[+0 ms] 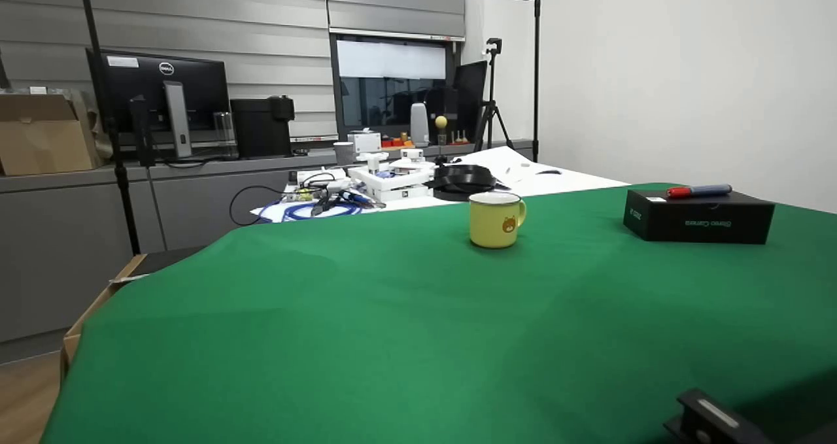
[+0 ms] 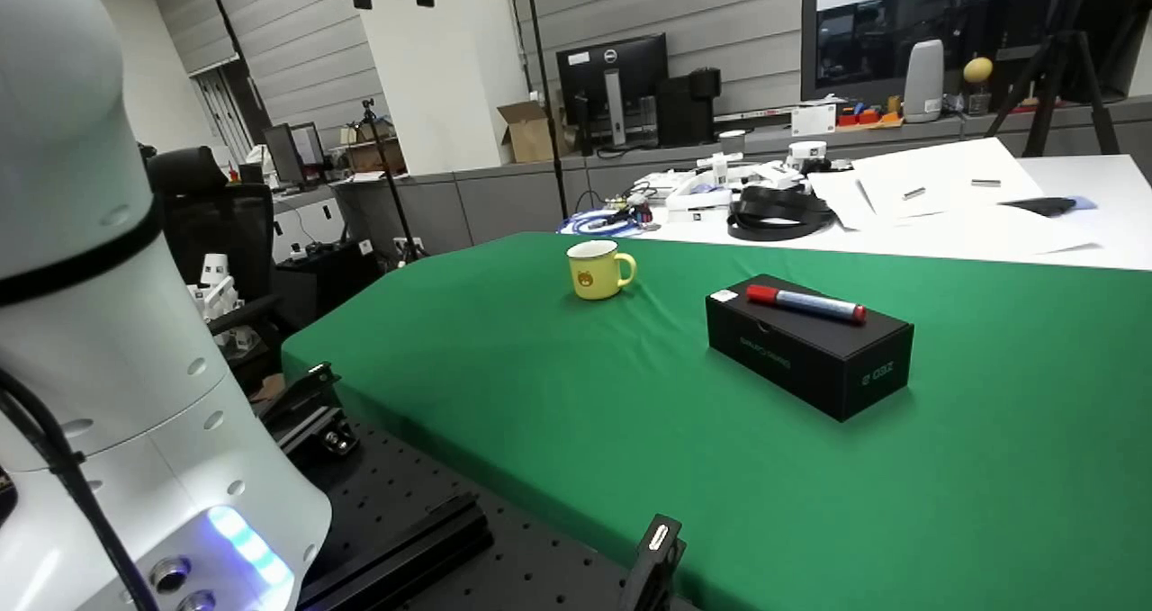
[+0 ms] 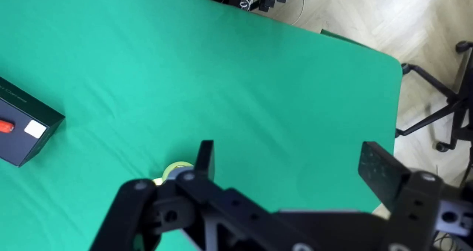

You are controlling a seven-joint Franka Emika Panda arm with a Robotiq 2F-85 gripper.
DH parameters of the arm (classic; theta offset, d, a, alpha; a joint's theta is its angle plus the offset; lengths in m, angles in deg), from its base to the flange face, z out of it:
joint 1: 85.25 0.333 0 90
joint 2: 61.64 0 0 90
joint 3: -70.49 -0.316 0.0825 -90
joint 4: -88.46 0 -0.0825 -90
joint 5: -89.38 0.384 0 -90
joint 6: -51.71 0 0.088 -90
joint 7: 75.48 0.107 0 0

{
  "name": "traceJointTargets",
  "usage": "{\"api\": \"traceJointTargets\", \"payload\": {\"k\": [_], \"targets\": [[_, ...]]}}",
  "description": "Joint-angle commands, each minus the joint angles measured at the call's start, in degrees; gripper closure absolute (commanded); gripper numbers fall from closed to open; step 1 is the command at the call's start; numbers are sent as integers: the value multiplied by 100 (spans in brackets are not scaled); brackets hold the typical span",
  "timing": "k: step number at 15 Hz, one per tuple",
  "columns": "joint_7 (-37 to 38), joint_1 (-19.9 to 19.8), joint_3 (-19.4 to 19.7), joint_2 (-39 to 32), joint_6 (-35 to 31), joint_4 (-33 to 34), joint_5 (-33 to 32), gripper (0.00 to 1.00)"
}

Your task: Take the marker on the box and put it in the cup

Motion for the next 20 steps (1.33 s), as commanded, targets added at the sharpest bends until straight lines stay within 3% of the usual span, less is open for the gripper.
{"api": "traceJointTargets", "payload": {"k": [1, 7, 11, 16, 17, 18, 20], "targets": [[451, -507, 164, -313, -208, 280, -62, 0], [744, -1411, 742, -1093, -736, 918, -351, 0], [1018, -1795, 1145, -1650, -1176, 1347, -177, 0], [1890, -2036, 1340, -2112, -1657, 1563, -68, 0], [1850, -1984, 1383, -2111, -1697, 1509, 373, 0], [1510, -2004, 1366, -1981, -1717, 1331, 26, 0], [1570, -2002, 1379, -2063, -1748, 1353, 265, 0]]}}
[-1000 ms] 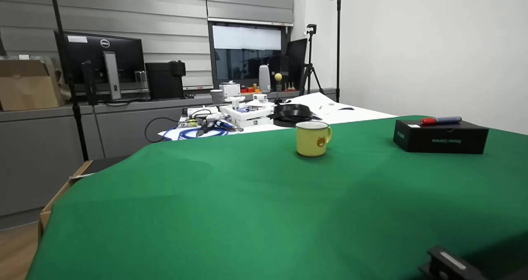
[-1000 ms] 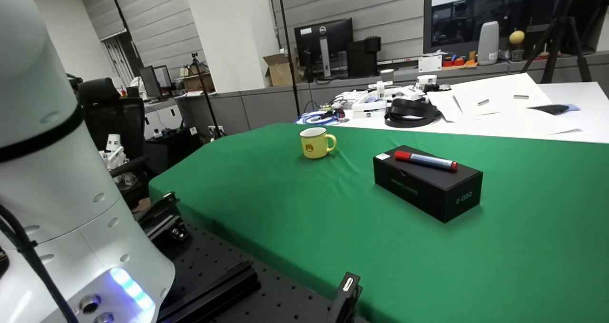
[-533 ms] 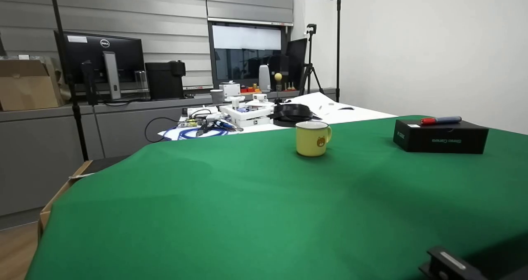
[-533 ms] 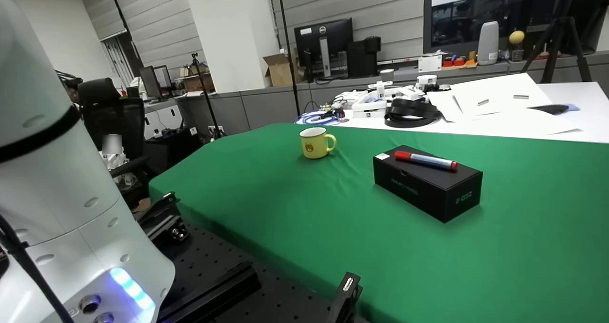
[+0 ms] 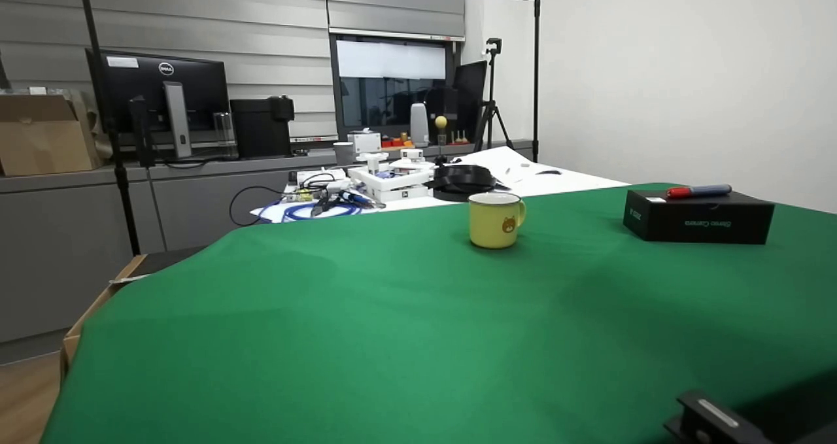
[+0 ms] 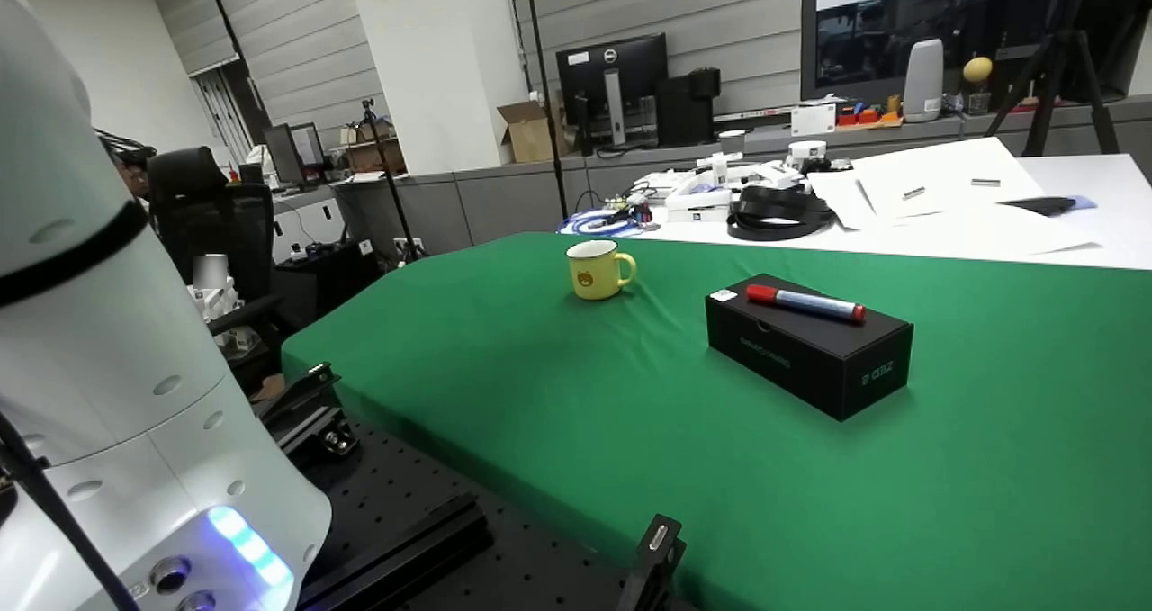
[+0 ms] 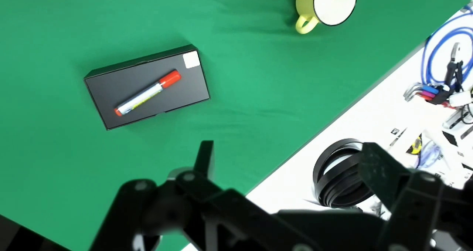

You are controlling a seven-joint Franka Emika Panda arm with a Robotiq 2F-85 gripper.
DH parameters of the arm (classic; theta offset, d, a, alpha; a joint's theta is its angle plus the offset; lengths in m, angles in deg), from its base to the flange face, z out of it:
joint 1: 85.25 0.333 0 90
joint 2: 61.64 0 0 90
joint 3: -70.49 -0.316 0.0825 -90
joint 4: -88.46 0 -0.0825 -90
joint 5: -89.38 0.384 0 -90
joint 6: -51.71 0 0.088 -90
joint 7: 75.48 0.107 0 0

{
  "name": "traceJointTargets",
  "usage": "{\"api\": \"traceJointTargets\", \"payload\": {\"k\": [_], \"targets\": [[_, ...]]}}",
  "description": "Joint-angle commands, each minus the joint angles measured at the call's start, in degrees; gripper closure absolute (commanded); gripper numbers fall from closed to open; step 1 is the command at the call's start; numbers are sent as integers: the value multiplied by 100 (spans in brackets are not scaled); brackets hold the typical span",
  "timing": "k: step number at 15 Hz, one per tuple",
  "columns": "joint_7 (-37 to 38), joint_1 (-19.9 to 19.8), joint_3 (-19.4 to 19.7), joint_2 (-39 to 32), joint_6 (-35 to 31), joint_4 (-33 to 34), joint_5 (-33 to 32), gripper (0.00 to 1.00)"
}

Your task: Take the marker on the box and put it in the cup

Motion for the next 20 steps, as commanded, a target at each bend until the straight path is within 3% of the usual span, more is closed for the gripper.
{"api": "traceJointTargets", "payload": {"k": [1, 8, 16, 20], "targets": [[36, 24, 22, -17, 18, 27, 21, 0], [231, 11, -9, -139, -2, 122, -110, 0], [2535, 73, -71, -1363, -1121, 503, -643, 0], [3641, 150, 79, -2122, -1167, 849, -906, 0]]}}
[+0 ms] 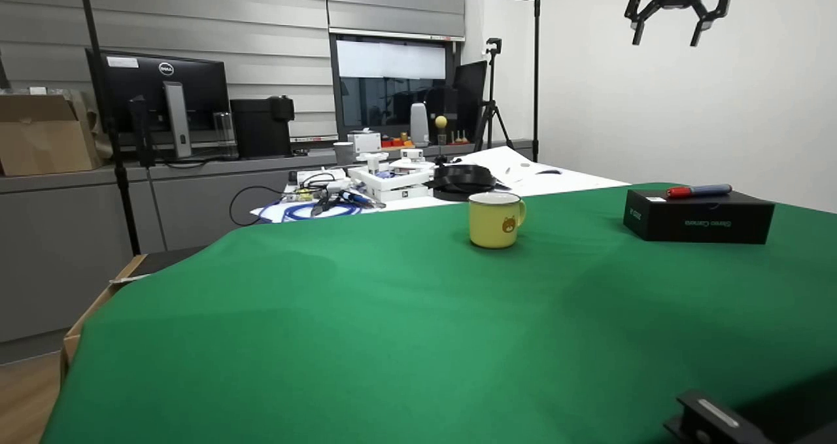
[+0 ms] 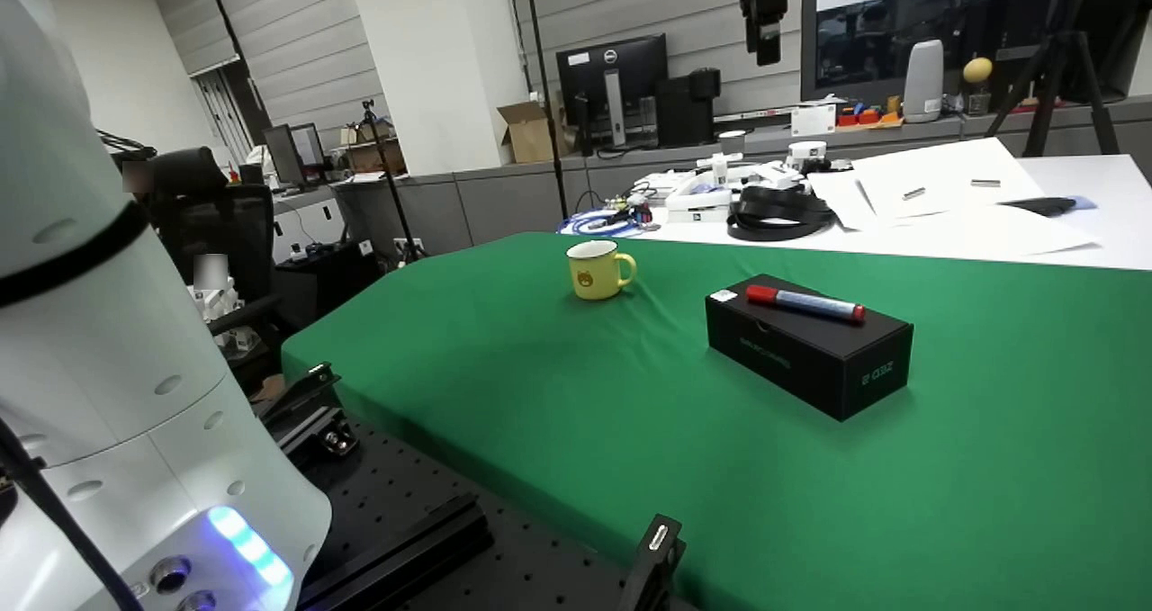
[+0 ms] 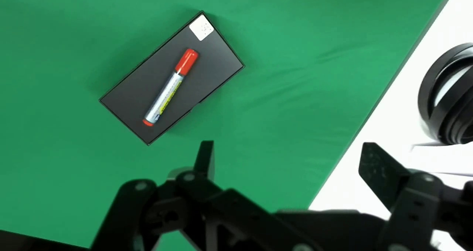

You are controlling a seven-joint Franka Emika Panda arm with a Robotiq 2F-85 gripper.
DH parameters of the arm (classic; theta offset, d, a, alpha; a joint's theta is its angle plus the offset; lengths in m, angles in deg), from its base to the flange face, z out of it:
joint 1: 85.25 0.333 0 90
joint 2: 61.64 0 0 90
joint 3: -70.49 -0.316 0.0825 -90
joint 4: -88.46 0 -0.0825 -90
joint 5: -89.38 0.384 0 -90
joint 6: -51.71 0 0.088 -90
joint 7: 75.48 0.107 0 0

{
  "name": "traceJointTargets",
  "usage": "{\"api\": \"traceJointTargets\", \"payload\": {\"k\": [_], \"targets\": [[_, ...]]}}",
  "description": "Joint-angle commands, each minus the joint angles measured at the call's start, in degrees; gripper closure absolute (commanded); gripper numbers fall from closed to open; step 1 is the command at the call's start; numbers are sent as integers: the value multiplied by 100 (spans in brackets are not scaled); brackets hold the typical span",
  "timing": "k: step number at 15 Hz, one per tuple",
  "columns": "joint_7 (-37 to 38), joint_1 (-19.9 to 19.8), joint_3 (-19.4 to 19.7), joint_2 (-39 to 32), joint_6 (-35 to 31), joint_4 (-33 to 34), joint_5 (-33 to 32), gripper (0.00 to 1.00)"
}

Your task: Take the marker on the box and put it in the cup

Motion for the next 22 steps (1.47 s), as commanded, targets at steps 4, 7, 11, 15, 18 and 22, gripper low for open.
{"api": "traceJointTargets", "payload": {"k": [4, 7, 11, 15, 18, 22], "targets": [[1766, 109, 334, -1025, 14, 510, -197, 0], [2445, 138, 458, -1210, -146, 326, -126, 0], [2746, 60, 372, -1310, -592, -68, 280, 0], [2069, -13, 189, -1293, -1501, -607, 777, 0], [1514, -42, 114, -1269, -1841, -914, 1020, 0], [1088, 45, 203, -1395, -1756, -901, 953, 0]]}}
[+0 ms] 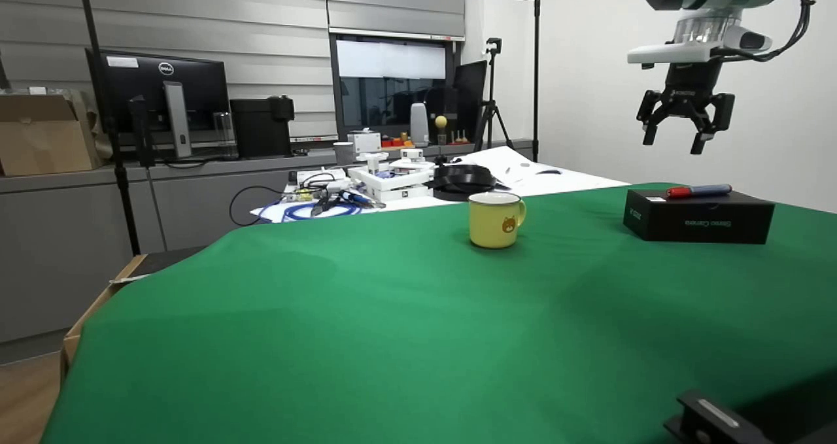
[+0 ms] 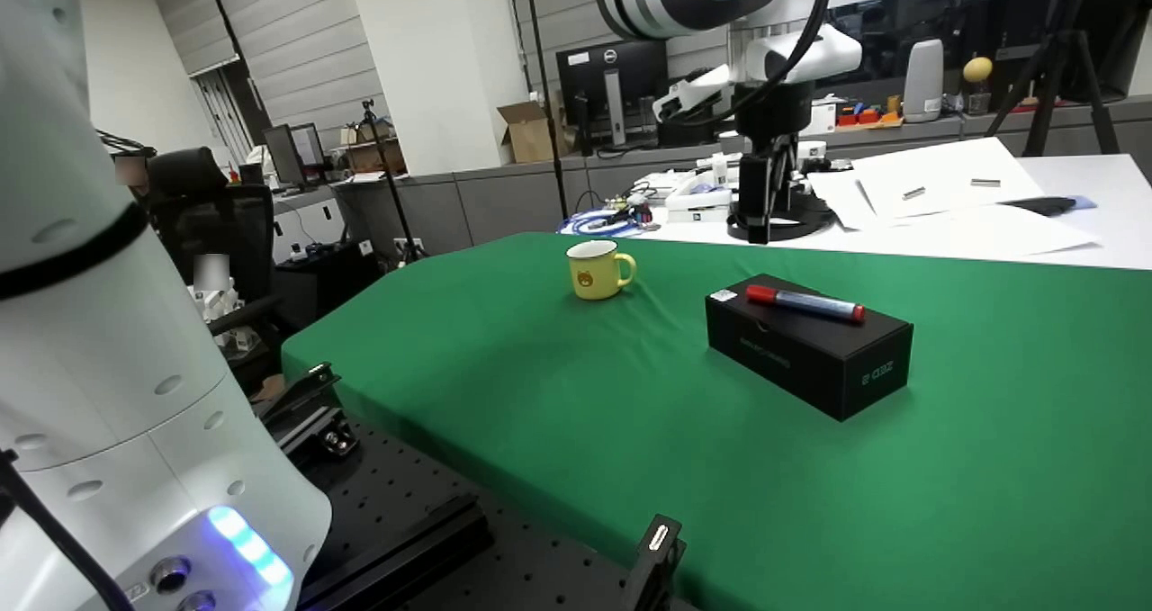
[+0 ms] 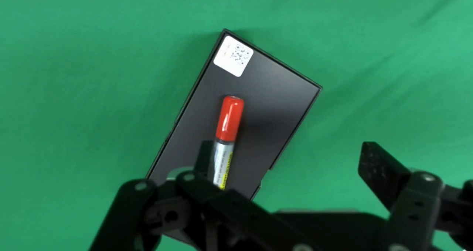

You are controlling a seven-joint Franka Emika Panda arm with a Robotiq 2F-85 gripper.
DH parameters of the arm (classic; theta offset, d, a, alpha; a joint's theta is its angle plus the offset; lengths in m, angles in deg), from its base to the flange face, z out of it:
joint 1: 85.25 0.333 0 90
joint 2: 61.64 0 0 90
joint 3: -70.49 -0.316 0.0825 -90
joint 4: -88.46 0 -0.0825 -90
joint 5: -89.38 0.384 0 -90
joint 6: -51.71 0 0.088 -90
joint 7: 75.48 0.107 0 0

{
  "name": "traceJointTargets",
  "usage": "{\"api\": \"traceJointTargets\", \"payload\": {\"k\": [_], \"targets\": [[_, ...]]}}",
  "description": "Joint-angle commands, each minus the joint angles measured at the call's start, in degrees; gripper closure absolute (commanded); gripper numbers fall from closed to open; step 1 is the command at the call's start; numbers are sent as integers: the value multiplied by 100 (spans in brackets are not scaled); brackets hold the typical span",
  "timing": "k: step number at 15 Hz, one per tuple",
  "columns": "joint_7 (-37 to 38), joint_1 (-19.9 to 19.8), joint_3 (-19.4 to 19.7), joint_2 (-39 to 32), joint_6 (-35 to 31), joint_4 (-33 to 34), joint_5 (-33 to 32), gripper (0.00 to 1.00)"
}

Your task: Take the marker on the box and put it in the cup

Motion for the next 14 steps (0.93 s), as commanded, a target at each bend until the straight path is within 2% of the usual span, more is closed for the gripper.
{"api": "traceJointTargets", "payload": {"k": [1, 6, 8, 11, 14], "targets": [[-246, 40, 48, 9, 26, -44, 65, 0], [-492, 22, 30, 80, 34, -127, 103, 0], [19, 186, 228, -85, -136, -119, -132, 0], [752, 380, 471, -373, -582, -121, -198, 0], [1306, 567, 684, -695, -735, -81, -311, 0]]}}
